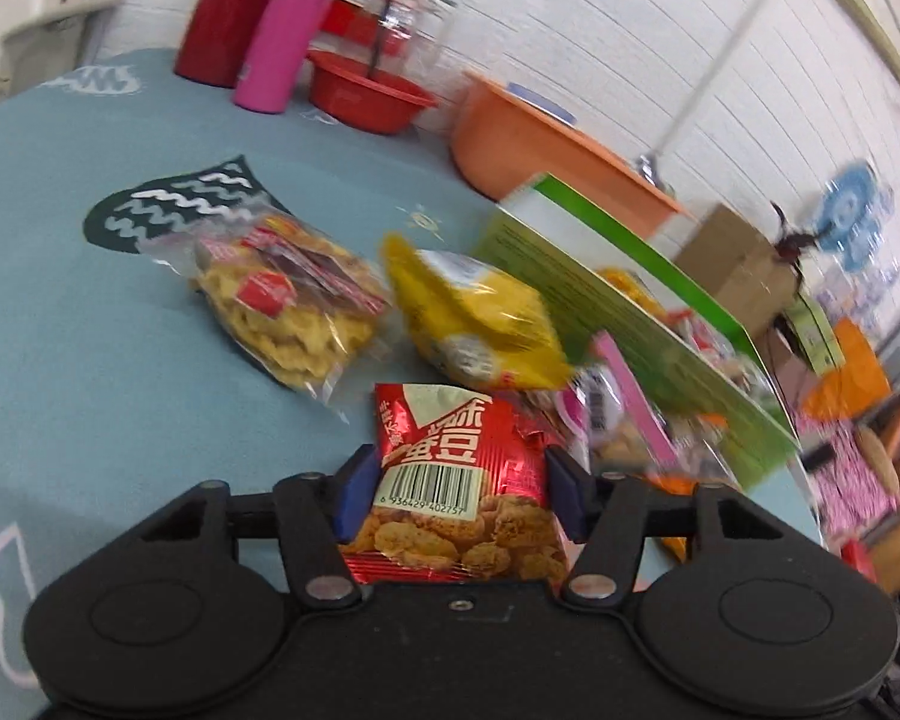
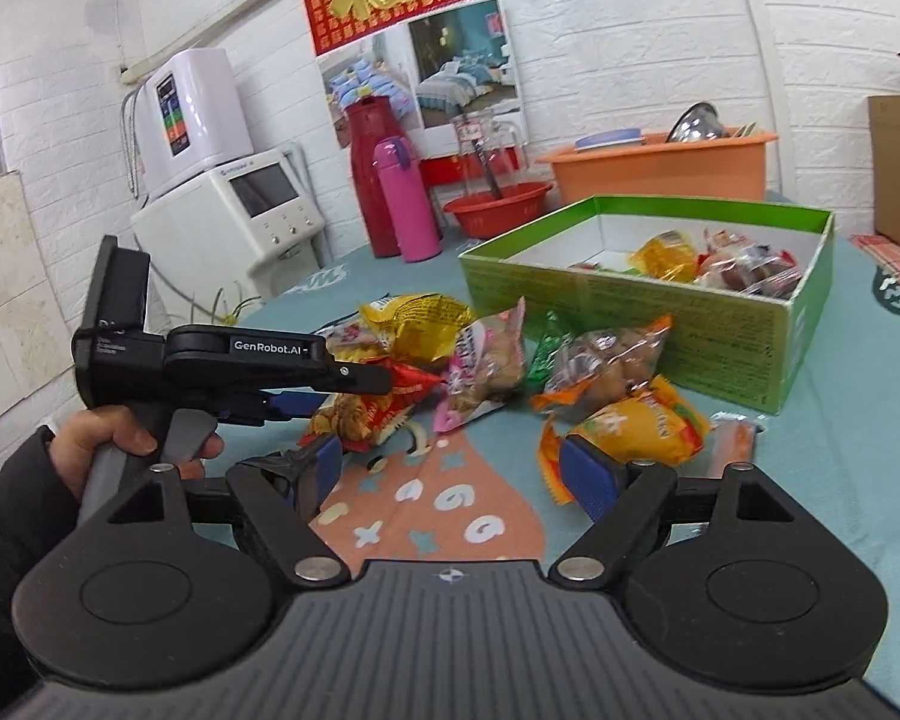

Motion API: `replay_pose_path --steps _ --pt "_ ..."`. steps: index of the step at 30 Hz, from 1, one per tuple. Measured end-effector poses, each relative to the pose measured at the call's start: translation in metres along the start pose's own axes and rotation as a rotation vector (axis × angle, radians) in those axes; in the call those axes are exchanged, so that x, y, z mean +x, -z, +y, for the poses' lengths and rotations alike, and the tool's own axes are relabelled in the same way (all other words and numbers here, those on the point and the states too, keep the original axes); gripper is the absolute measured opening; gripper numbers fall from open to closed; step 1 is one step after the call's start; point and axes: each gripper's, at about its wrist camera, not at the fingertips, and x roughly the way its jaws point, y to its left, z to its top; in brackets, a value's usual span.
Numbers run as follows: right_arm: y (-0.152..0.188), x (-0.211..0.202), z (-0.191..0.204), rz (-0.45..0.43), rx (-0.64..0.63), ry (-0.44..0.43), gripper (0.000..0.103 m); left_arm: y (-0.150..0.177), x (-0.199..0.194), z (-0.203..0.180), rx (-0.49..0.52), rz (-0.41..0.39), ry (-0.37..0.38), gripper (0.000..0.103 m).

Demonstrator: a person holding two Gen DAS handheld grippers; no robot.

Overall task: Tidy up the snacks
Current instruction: 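Grasp the red peanut bag with the left gripper while the right gripper grasps a red chips bag, then carry both red bags into the green box and open both grippers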

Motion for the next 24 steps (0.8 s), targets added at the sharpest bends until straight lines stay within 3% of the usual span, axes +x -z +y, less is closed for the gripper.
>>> replay_pose_path --steps 4,7,10,13,17,21,22,24 --pt "0.007 0.009 0.008 0.048 0.014 -0.059 0.103 0.025 -0.017 -0.009 -0.014 0.022 0.053 0.082" --pt "0.014 0.016 0.014 0.094 0.020 -0.097 0.103 0.038 -0.032 -0.003 -0.103 0.024 0.137 0.103" --pt "0.017 0.023 0.020 0.122 0.024 -0.118 0.103 0.043 -0.044 0.009 -0.187 0.014 0.186 0.103" --pt "0.017 0.031 0.025 0.138 0.046 -0.134 0.103 0.042 -0.046 0.015 -0.201 0.027 0.192 0.103" --pt "0.012 0.040 0.026 0.153 0.048 -0.136 0.101 0.042 -0.044 0.019 -0.229 0.044 0.237 0.095" --pt "0.007 0.048 0.027 0.164 0.025 -0.125 0.082 0.042 -0.040 0.019 -0.232 0.051 0.242 0.093" --pt "0.006 0.051 0.027 0.169 0.016 -0.125 0.078 0.043 -0.038 0.019 -0.231 0.054 0.242 0.089" --pt "0.007 0.055 0.026 0.176 0.013 -0.149 0.059 0.044 -0.033 0.018 -0.219 0.057 0.237 0.063"
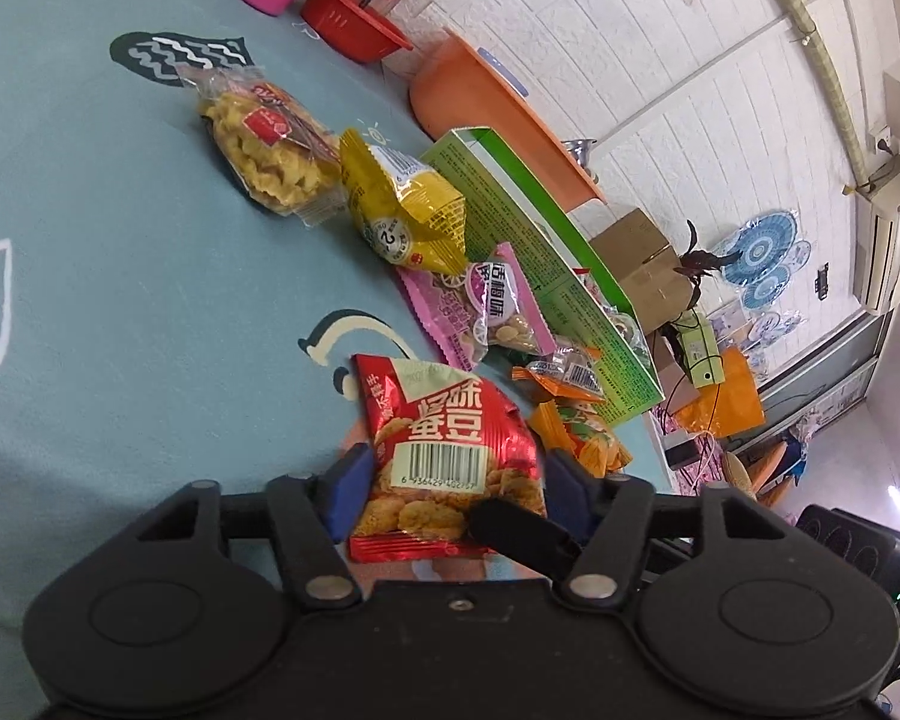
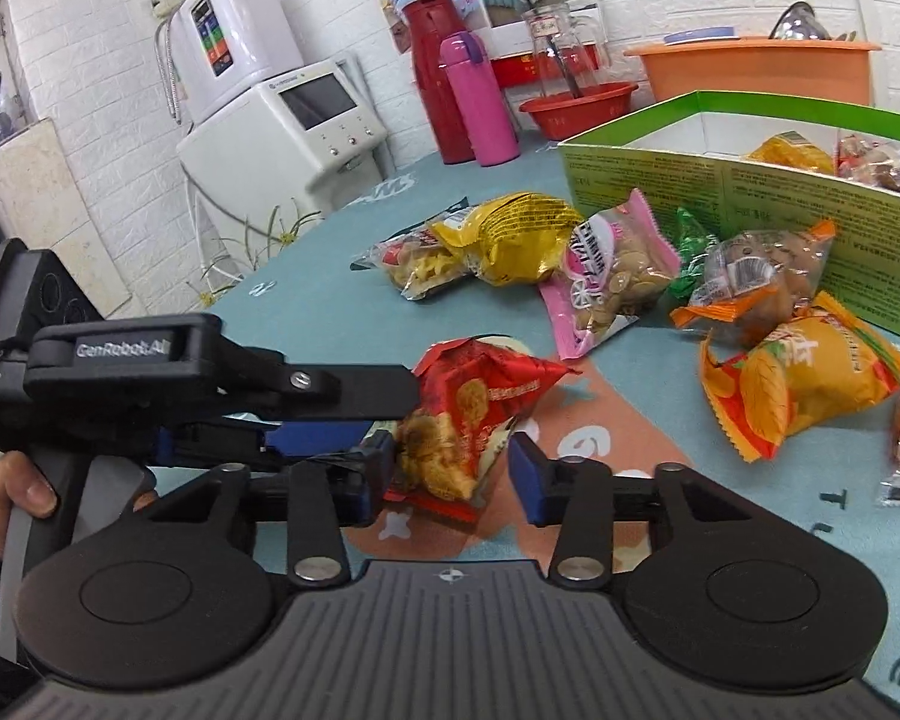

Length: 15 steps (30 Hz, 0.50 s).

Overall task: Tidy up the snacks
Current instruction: 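Carry both red bags into the green box and open both grippers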

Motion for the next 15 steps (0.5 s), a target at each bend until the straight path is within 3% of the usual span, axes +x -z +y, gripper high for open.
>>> replay_pose_path --steps 1,2,8,15 --pt "0.001 0.002 -0.001 0.003 0.006 0.001 0.058 0.001 0.001 0.000 0.011 -0.006 -0.012 0.047" --pt "0.002 0.002 -0.002 -0.001 0.006 0.004 0.058 0.001 0.002 0.000 0.015 -0.010 -0.015 0.045" --pt "0.003 -0.005 -0.001 -0.020 -0.010 0.011 0.057 0.004 0.003 -0.005 0.010 -0.023 -0.014 0.043" --pt "-0.019 -0.037 0.002 -0.148 -0.067 0.020 0.056 -0.018 -0.004 -0.042 0.085 -0.081 0.058 0.042"
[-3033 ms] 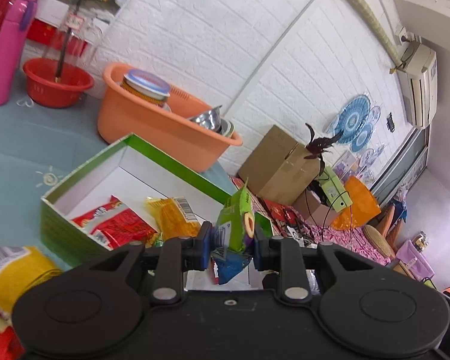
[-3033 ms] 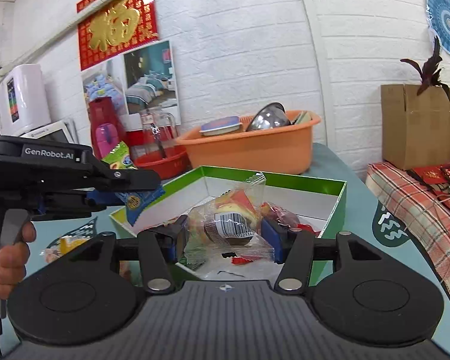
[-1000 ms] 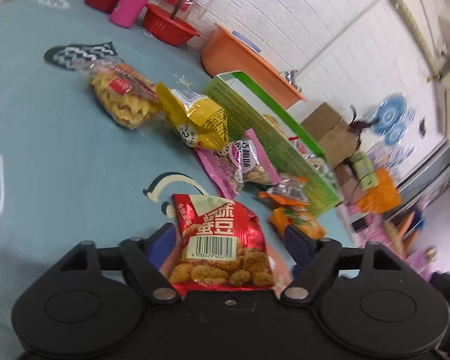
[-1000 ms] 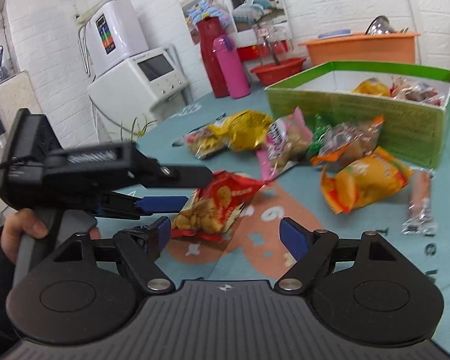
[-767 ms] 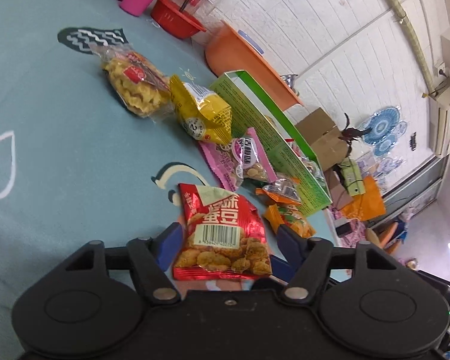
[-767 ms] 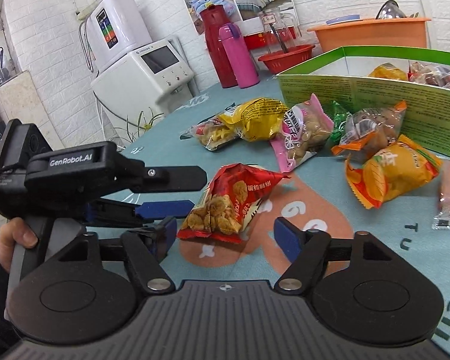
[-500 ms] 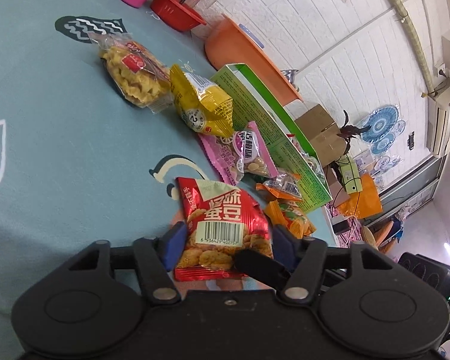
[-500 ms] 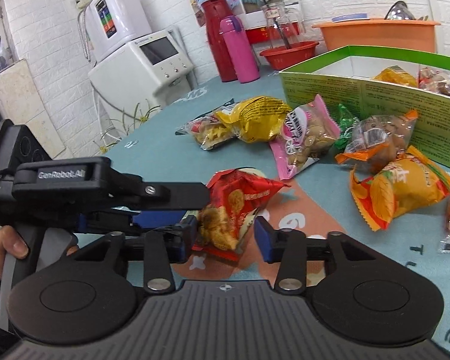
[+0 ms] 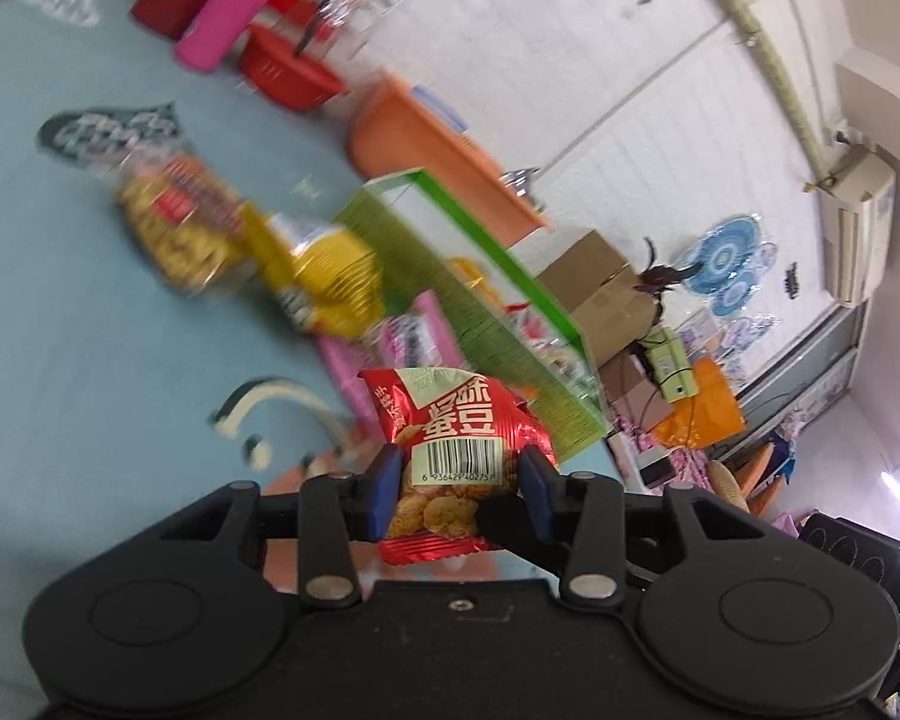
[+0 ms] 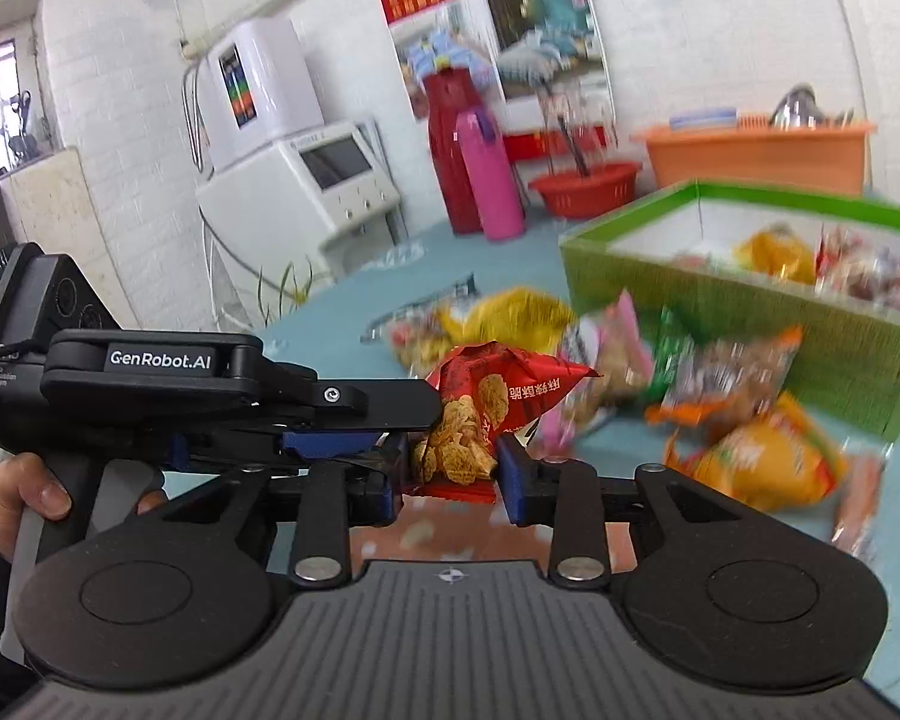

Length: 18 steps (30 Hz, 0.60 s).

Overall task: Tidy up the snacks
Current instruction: 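Carry both red bags into the green box and open both grippers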

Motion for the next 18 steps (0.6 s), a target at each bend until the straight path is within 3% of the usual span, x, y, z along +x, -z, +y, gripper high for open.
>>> replay_pose_path --steps 9,18 --pt "-0.046 -0.004 -0.025 -0.121 -0.032 0.054 0.056 -0.049 0.036 -0.037 0.092 -0.034 0.055 0.041" --pt "-0.072 0.021 -0.078 -0.154 0.055 0.080 0.055 -0.089 0.098 -0.038 0.085 -0.010 0.055 0.038"
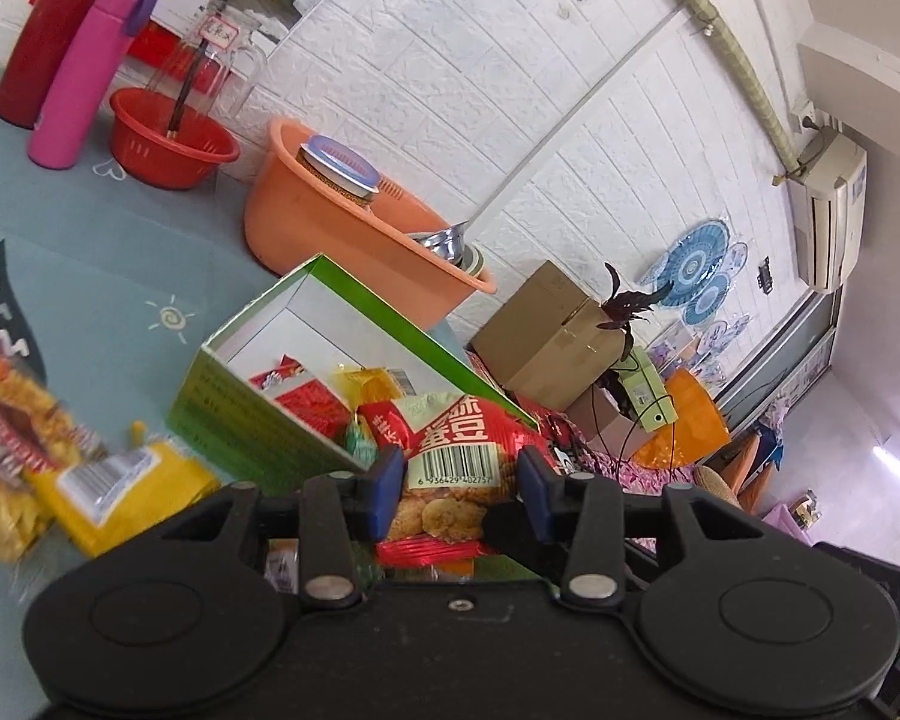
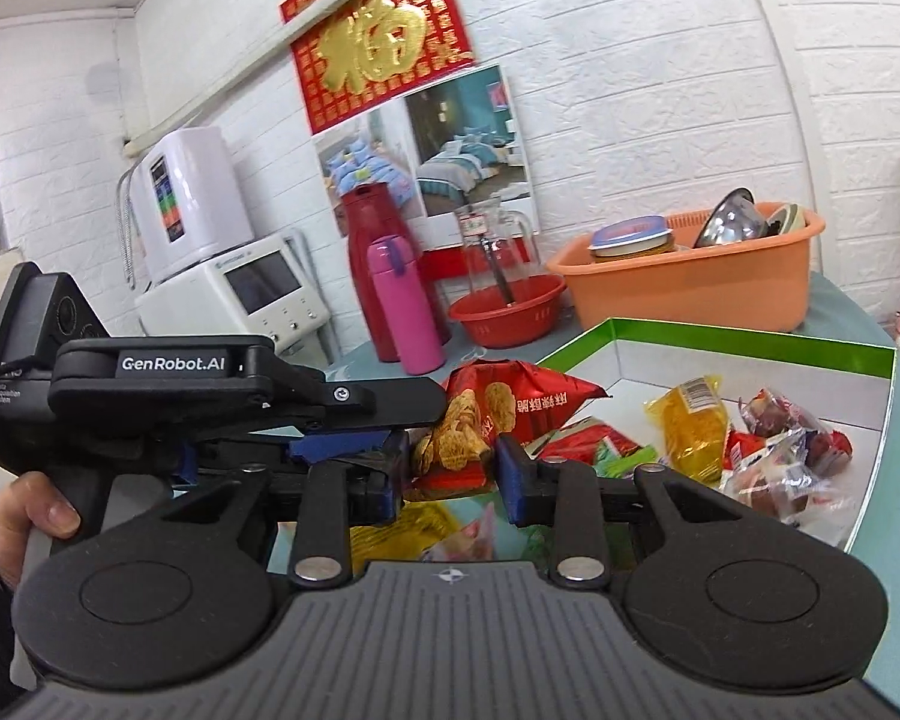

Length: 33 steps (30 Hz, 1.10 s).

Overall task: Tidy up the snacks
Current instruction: 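Carry both red bags into the green box and open both grippers, then move both grippers back over the remaining snack packets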

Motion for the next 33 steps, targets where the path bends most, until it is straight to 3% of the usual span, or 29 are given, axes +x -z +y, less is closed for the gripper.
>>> replay_pose_path --steps 10,12,13,14,18,29,33 --pt "-0.007 0.044 -0.049 0.005 0.068 0.041 0.055 -0.028 0.062 0.027 -0.021 0.037 -0.009 0.039" --pt "-0.005 0.055 -0.056 0.021 0.058 0.094 0.063 -0.030 0.070 0.034 -0.014 0.036 -0.040 0.072" --pt "-0.004 0.061 -0.058 0.043 0.048 0.148 0.070 -0.030 0.072 0.036 -0.013 0.027 -0.075 0.103" --pt "-0.002 0.065 -0.058 0.062 0.031 0.186 0.082 -0.028 0.070 0.037 -0.011 0.011 -0.102 0.103" --pt "0.005 0.056 -0.055 0.057 -0.010 0.208 0.100 -0.022 0.052 0.032 0.038 -0.017 -0.100 0.103" --pt "0.011 -0.012 -0.010 -0.057 -0.043 0.213 0.103 0.001 -0.006 -0.007 0.097 -0.026 -0.177 0.103" --pt "0.017 -0.036 0.000 -0.082 -0.033 0.205 0.103 0.016 -0.022 -0.016 0.101 -0.017 -0.170 0.103"
